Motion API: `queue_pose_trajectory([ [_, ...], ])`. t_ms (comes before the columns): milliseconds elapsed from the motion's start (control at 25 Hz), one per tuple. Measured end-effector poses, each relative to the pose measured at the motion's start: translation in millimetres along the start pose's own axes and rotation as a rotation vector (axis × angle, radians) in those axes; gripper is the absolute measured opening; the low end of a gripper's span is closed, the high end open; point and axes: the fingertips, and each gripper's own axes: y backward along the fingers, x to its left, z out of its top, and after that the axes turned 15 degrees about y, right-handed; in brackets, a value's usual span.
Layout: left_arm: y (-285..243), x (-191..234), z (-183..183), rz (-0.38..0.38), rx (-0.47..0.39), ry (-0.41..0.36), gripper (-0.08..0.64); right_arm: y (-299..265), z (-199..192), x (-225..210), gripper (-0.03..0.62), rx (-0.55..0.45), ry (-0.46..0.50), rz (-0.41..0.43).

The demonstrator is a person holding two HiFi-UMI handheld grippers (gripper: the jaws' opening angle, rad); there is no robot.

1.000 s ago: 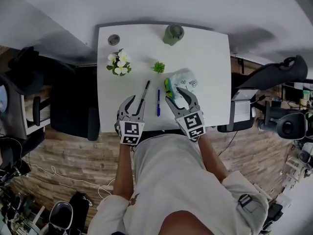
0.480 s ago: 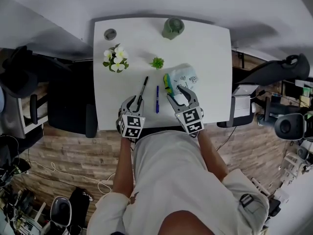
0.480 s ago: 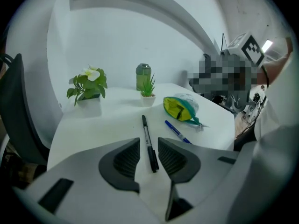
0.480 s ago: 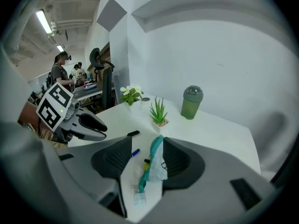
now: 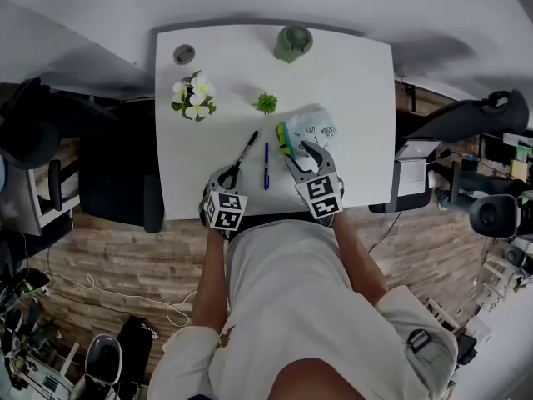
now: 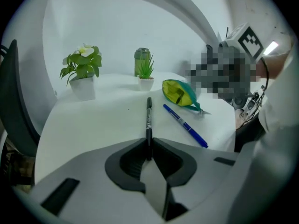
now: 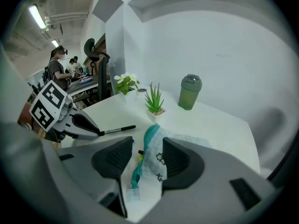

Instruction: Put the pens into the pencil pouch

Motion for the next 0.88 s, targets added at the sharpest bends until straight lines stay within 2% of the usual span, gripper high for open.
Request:
queue_pose_trajectory([
  [120, 0.1, -1.1, -0.9, -0.009, 0.004, -0.008, 0.04, -7.7, -10.1, -0.7, 0.19, 0.061, 0.03, -0.011],
  [160, 1.2, -1.3, -0.2, -0.014, 0.004, -0.009, 0.04, -9.1, -11.9, -1.7, 0.164, 0.08, 0.041, -0.019],
  [280, 7.9, -4.7, 5.8, -0.037, -0.002, -0.023, 0.039, -9.4, -13.3, -5.2, 0.03, 0.103, 0.044, -0.036],
  [400, 17.0, -13.7, 16.0, -0.079, -0.002, -0.068, 0.038, -6.0, -13.5, -5.7, 0.022, 0.097, 0.034, -0.035],
  [560, 24.0, -31.3, 27.5, -0.158, 0.019, -0.164, 0.038, 1.3, -10.7, -6.7, 0.018, 0.071, 0.021, -0.045],
  [880, 5.8, -67.6, 38.4, -0.269, 0.072, -0.297, 0.039, 11.2, -9.4, -10.4, 0.017, 0.035, -0.004, -0.054],
])
